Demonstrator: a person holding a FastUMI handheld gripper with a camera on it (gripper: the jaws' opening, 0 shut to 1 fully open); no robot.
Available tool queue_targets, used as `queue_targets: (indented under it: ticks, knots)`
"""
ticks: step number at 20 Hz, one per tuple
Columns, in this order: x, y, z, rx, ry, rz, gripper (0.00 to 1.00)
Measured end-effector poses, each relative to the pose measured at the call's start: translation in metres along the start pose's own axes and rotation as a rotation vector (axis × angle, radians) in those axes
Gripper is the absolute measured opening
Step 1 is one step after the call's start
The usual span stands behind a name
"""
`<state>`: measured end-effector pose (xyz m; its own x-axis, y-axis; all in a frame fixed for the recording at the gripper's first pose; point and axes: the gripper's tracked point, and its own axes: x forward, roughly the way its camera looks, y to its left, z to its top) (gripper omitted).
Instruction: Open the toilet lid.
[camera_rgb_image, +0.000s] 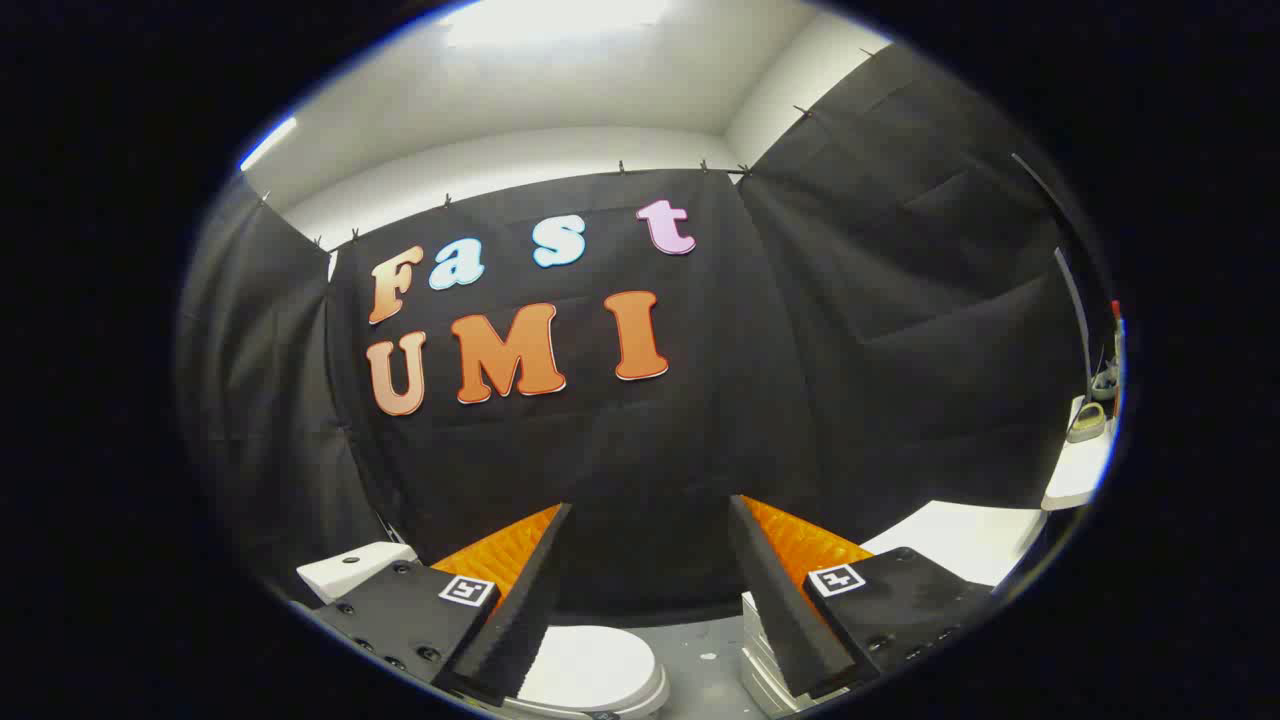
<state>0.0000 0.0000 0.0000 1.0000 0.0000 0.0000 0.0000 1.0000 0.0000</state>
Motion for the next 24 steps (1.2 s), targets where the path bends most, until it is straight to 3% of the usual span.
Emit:
queue_targets:
  ticks: [7, 17, 21, 24]
  knots:
    - [0.001, 0.008, -0.004, -0.014, 0.009, 0.031, 0.98]
    - [-0.006, -0.006, 0.012, -0.040, -0.067, -0.025, 0.98]
    - [-0.001, -0.011, -0.019, -0.008, -0.020, -0.035, 0.98]
    - [0.004, -0.001, -0.068, 0.032, 0.030, -0.016, 0.98]
